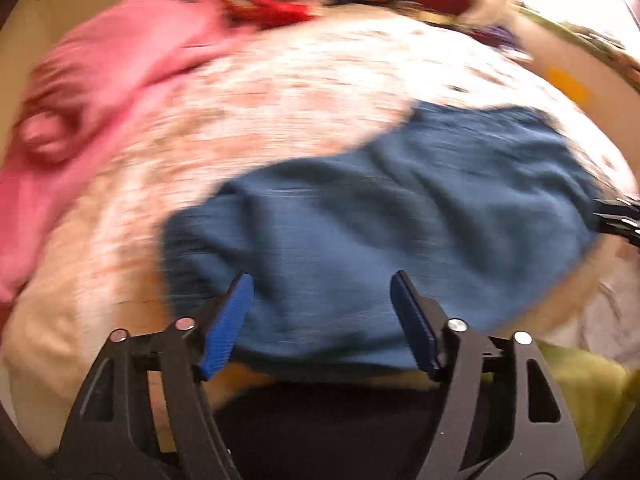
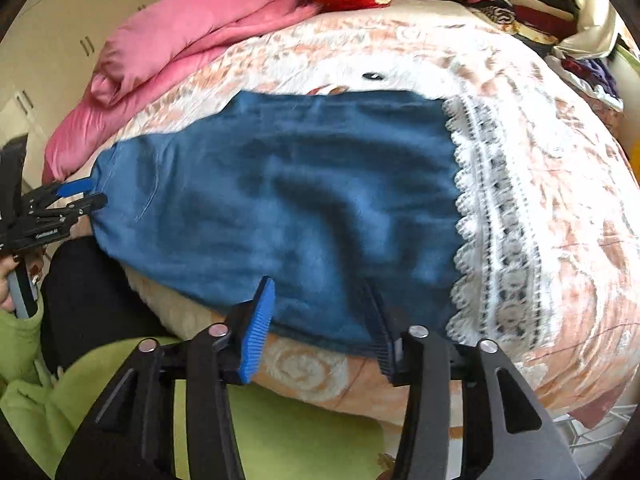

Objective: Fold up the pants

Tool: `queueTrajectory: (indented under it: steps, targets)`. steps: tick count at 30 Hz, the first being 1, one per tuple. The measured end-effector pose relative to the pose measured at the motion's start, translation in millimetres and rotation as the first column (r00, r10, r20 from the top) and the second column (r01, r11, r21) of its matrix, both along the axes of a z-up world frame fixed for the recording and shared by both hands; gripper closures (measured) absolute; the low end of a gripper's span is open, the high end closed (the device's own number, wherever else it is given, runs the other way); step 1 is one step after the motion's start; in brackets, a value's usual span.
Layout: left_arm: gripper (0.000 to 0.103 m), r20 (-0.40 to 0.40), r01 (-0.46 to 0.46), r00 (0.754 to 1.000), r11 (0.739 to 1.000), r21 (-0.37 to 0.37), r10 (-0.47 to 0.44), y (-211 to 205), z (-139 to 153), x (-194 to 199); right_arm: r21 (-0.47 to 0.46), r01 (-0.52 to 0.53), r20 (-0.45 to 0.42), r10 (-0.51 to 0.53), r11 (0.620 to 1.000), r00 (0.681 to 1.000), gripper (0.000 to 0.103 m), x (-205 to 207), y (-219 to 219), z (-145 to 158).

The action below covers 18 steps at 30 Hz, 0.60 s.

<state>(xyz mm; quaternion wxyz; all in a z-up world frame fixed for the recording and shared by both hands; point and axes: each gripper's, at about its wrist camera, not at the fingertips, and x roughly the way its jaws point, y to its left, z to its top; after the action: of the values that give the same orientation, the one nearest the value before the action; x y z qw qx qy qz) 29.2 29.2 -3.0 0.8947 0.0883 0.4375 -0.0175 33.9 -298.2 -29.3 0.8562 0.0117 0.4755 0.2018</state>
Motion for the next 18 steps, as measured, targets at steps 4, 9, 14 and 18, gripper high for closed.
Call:
queueTrajectory:
  steps: [4, 9, 14, 18]
  targets:
    - [0.021, 0.052, -0.091, 0.994, 0.996, -0.023, 0.092, 26.1, 10.1, 2.1, -0.011, 0.031, -0.013, -0.031, 0.999, 0.999, 0.057, 4.4, -5.7, -2.9]
    - [0.015, 0.036, -0.201, 0.979, 0.979, 0.032, 0.2, 43.3, -0.4, 17.8, -0.014, 0.05, -0.034, -0.051, 0.999, 0.998, 0.05, 5.9, -9.4, -10.5]
    - [0.077, -0.002, -0.136, 0.991, 0.991, -0.009, 0.136, 35.8, -10.8, 26.1, 0.0, 0.063, -0.058, -0.063, 0.998, 0.996, 0.049, 8.1, -11.2, -14.2]
    - [0.075, 0.001, -0.175, 0.985, 0.984, -0.03, 0.175, 55.8, -11.1, 28.0, 0.008, 0.066, -0.071, -0.065, 0.998, 0.995, 0.047, 5.0, -12.4, -16.8]
